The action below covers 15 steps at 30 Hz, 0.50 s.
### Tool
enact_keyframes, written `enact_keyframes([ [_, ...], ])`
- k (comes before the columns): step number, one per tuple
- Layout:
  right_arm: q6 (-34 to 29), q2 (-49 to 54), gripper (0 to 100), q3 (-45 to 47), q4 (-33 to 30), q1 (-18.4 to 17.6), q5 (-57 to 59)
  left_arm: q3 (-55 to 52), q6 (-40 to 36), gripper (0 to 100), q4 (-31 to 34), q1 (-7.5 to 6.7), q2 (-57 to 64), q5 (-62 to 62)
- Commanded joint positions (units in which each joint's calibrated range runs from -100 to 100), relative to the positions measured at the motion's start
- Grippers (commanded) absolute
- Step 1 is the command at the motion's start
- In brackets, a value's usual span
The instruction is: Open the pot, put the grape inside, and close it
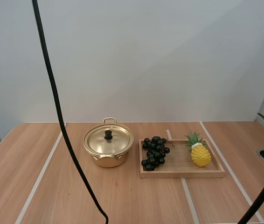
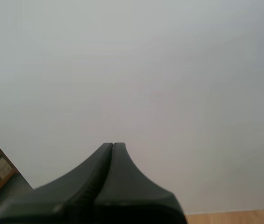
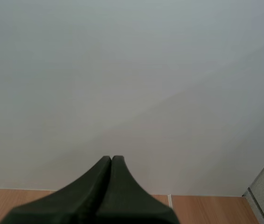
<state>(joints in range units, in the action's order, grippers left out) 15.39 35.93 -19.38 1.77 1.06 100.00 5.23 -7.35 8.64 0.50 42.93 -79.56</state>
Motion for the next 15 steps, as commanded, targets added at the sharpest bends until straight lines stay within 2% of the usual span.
enact_keyframes([
  [1,-0.43,0.76,0,-0.57,-0.39,0.17,0.0,0.58,0.0,0,-4.63,-0.05,-0.1,-1.26],
  [3,-0.61,0.76,0,-0.57,-0.39,0.17,0.0,0.58,0.0,6,-6.28,-0.05,0.04,-1.26],
  [4,-1.06,0.76,4,-0.57,-0.39,0.17,0.0,0.58,0.0,15,-6.78,-0.05,0.04,-1.47],
  [5,-1.47,0.76,14,-0.57,-0.39,0.17,0.0,0.58,0.25,26,-6.88,-0.05,0.04,-1.89],
  [6,-2.35,0.76,29,-0.57,-0.39,0.17,0.0,0.58,0.77,43,-7.0,-0.05,0.04,-2.6],
  [8,-3.04,0.76,65,-0.57,-0.39,0.17,0.0,0.58,4.04,89,-8.64,-0.05,-0.67,-4.74],
  [9,-3.03,0.76,87,-0.57,-0.39,0.17,0.0,0.58,5.72,100,-8.99,-0.05,-0.98,-5.85],
  [10,-3.03,0.76,100,-0.57,-0.39,0.17,0.0,0.58,6.44,100,-9.55,-0.05,-1.16,-7.09],
  [15,-3.03,0.76,100,-0.57,0.18,0.17,0.0,0.58,6.42,100,-9.84,-0.05,-1.61,-8.78],
])
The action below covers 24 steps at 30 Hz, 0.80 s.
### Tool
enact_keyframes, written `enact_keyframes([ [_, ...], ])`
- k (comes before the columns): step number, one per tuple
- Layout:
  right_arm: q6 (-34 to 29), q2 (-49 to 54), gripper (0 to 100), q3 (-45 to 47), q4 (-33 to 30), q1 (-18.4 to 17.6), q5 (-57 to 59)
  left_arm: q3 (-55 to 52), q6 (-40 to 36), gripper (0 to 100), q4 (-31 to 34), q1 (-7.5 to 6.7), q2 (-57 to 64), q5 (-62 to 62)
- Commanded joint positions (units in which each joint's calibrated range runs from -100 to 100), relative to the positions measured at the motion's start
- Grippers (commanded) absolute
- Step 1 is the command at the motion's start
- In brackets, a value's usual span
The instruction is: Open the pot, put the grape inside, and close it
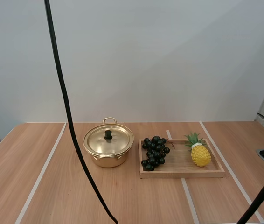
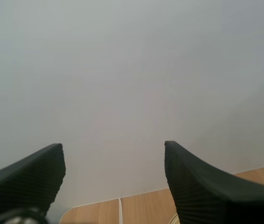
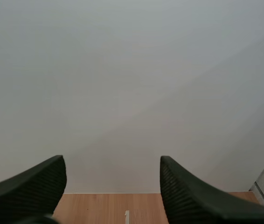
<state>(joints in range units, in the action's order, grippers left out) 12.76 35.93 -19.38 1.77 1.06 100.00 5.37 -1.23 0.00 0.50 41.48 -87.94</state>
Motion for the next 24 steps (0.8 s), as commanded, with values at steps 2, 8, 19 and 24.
enact_keyframes([
  [2,-0.4,0.76,100,-0.57,0.72,0.17,0.0,0.44,0.3,100,-1.2,-0.05,-0.15,-0.4],
  [8,-0.4,0.76,100,-0.57,1.79,0.17,0.0,0.44,1.28,100,-4.76,-0.05,-2.56,-9.39],
  [19,-0.4,0.76,100,-0.57,2.59,0.17,0.0,0.44,3.25,100,-9.35,-0.05,-9.0,-12.06],
  [24,-0.4,0.76,100,-0.57,2.59,0.17,0.0,0.15,3.25,100,-9.68,-0.05,-12.68,-12.06],
])
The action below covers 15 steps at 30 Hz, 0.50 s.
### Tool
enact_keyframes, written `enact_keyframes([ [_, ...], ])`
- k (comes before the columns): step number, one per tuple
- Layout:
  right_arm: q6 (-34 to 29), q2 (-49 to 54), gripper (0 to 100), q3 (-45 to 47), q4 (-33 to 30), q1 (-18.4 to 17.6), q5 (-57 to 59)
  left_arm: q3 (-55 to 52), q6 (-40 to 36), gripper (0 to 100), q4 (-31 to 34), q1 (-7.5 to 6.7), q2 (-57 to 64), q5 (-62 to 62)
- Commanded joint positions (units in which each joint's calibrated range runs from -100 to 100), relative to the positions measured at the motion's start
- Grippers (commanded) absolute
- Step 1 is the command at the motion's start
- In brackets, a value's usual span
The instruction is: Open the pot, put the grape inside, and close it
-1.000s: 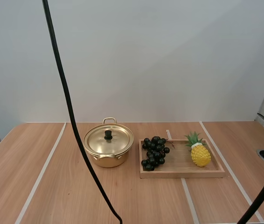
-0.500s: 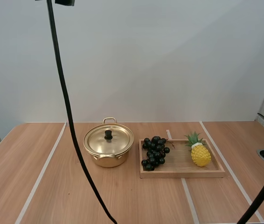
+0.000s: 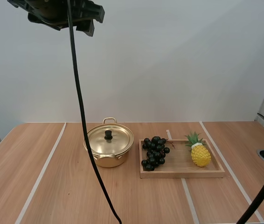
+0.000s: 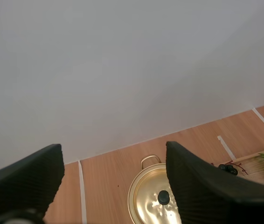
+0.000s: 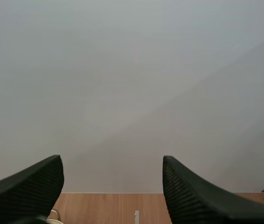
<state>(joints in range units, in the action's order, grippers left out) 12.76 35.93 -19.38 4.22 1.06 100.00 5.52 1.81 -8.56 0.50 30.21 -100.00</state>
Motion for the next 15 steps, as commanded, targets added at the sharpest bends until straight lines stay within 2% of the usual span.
enact_keyframes([
  [1,-0.4,0.76,100,-0.57,0.15,0.17,0.0,-0.57,0.21,100,-1.12,-0.05,-1.88,0.0],
  [15,-0.4,0.76,100,-0.57,0.15,0.17,0.0,-18.72,5.87,100,-8.37,-0.05,-5.12,0.0],
])
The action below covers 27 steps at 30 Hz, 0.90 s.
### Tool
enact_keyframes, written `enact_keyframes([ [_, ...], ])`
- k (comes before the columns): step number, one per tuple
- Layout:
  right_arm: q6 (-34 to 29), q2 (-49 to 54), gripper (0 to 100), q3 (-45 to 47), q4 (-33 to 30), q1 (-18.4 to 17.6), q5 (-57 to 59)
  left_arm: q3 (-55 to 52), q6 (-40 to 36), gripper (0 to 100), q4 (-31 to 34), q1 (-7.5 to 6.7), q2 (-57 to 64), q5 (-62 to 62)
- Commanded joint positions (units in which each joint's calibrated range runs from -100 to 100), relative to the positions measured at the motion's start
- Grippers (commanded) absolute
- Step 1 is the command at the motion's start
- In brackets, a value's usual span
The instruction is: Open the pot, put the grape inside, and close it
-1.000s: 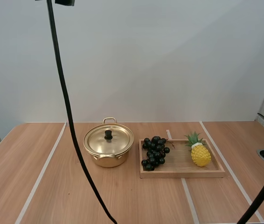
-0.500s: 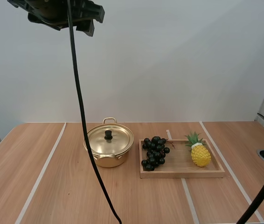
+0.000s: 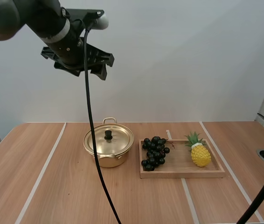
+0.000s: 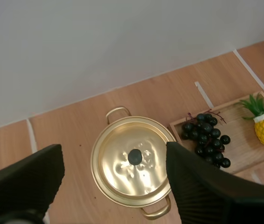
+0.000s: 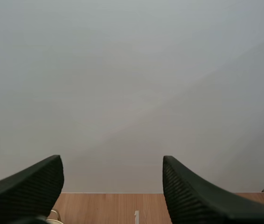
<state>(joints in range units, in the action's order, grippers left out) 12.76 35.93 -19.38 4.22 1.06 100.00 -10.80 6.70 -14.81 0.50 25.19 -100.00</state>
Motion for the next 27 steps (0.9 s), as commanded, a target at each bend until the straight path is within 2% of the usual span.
enact_keyframes([
  [1,-0.4,0.76,100,-0.57,0.15,0.17,0.0,-3.57,1.1,100,-2.26,-0.05,-0.09,0.0],
  [7,-0.4,0.76,100,-0.57,0.15,0.17,0.0,-9.66,3.85,100,-2.49,-0.05,-0.24,1.3],
  [20,-0.4,0.76,100,-0.57,0.15,0.17,0.0,-23.06,12.21,100,-5.07,-0.13,-0.24,24.18],
  [27,-0.4,0.76,100,-0.57,0.15,0.17,0.0,-23.69,16.93,100,-11.1,-0.13,-3.48,25.56],
])
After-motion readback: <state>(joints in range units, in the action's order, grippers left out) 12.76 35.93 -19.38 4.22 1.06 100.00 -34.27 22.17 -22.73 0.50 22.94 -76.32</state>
